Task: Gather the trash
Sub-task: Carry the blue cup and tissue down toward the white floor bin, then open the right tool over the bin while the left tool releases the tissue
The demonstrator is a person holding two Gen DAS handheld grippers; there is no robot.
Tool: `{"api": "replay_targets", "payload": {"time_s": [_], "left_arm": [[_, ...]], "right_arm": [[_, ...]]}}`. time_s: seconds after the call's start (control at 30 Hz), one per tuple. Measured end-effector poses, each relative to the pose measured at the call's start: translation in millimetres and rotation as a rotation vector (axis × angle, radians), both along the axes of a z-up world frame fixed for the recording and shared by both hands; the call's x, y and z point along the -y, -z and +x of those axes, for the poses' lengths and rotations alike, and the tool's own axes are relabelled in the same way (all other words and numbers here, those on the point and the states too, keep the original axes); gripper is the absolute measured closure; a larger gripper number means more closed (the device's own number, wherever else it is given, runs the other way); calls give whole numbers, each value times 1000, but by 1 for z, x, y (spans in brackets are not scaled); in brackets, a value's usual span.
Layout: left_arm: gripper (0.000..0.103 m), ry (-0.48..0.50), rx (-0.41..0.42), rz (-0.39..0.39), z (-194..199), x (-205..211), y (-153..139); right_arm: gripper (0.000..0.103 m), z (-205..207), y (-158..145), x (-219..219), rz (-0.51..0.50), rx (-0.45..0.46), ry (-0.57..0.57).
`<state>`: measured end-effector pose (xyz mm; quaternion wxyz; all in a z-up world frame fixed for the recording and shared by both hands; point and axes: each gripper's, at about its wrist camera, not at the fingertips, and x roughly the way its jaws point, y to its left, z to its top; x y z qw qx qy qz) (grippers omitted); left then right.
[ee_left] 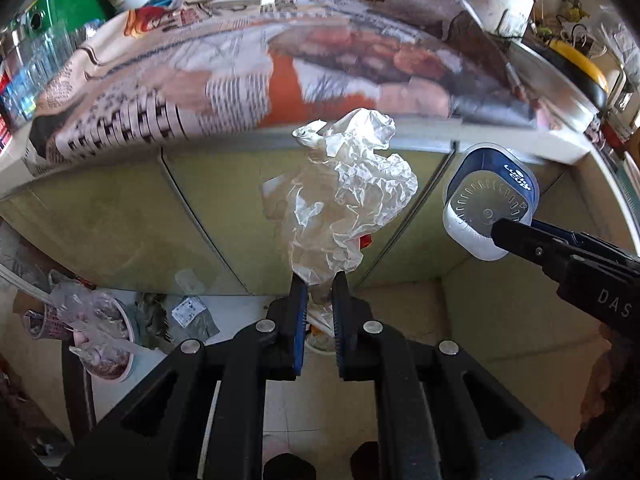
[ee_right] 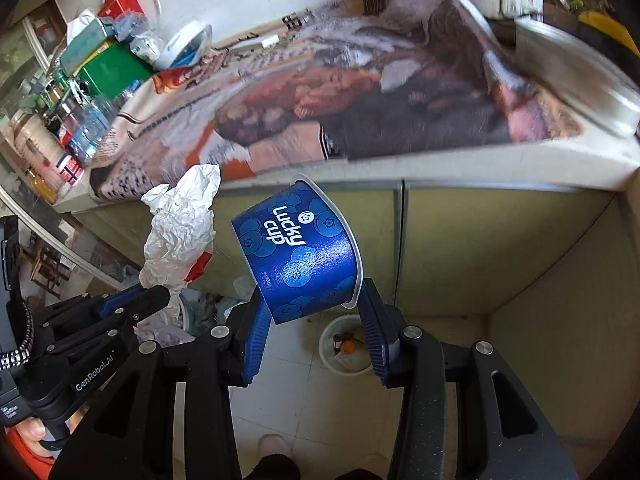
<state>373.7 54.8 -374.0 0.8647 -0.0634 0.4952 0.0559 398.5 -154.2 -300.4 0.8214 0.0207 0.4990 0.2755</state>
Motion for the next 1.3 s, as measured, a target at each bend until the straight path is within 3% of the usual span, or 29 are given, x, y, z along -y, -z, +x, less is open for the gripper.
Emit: {"api": "replay_targets", "payload": {"time_s": [0.43, 0.67, 0.83, 0.97, 1.3], "left_arm": [[92, -37, -124, -79, 14, -55, 222], [92, -43, -158, -100, 25, -64, 297], [92, -34, -186, -115, 34, -59, 328], [92, -10, -204, -117, 41, -49, 342], [88, 74, -259, -156, 61, -9, 353]], "right_arm": [[63, 4, 233, -39, -116, -164, -3], [63, 13, 328, -61, -177, -230, -58], [63, 18, 358, -64, -230, -215, -53], [62, 21, 362, -51, -199, -261, -38], [58, 33, 322, -5, -152, -248, 39]]}}
